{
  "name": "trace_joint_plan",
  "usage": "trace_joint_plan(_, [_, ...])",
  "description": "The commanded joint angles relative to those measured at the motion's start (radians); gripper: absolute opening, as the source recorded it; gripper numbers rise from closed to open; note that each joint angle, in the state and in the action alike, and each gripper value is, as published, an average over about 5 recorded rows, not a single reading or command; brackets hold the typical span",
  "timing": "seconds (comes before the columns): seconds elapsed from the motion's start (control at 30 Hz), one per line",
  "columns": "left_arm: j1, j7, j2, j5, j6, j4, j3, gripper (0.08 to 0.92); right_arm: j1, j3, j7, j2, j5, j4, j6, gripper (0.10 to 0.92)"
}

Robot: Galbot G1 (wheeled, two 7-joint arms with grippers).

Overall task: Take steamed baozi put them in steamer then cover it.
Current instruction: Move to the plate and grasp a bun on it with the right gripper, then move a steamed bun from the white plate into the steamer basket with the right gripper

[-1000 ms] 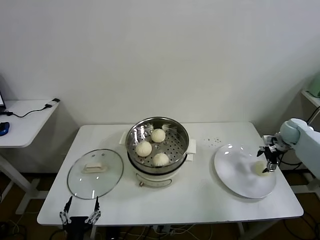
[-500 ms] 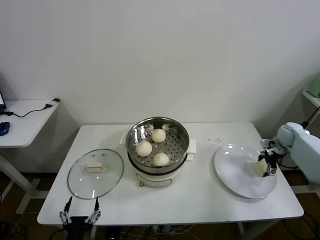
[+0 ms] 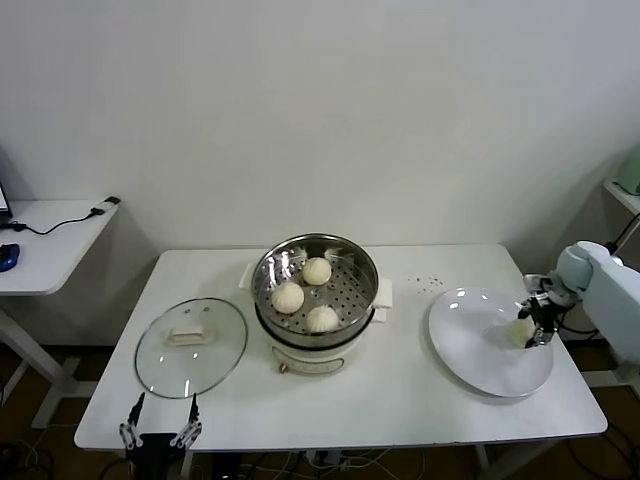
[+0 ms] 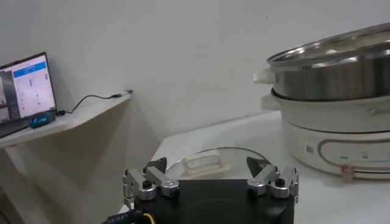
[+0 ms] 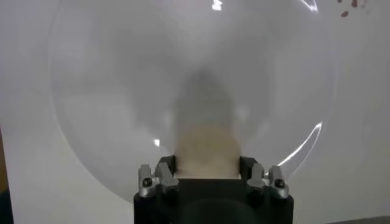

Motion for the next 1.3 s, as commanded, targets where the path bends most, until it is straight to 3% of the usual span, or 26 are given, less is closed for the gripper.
trace_joint_plan(0.03, [0.002,0.001,0.000,0.000,-0.004,-0.001,0.005,0.823,0.234,-0.250,-0.006,0.011,0.277,0.063,-0.072,0.662])
trace_joint_plan(0.37, [0.015,0.006,0.005,-0.003,-0.014,-0.006,0.033,0.823,0.636,-0.663,0.007,0.193,0.738,0.144,-0.223,0.662])
trace_joint_plan(0.67, [0.020,0.009,0.011,-0.004,-0.017,-0.013,0.076,0.823,0.800,-0.883,0.053,0.396,1.032,0.230,-0.305,0.668])
trace_joint_plan(0.9, [0.017,0.009,0.014,-0.005,-0.020,-0.016,0.093,0.823,0.801,-0.972,0.085,0.498,1.101,0.298,-0.337,0.666])
trace_joint_plan(1.3, [0.013,0.011,0.021,-0.030,-0.023,-0.013,0.077,0.823,0.703,-1.054,0.136,0.584,1.094,0.330,-0.363,0.672])
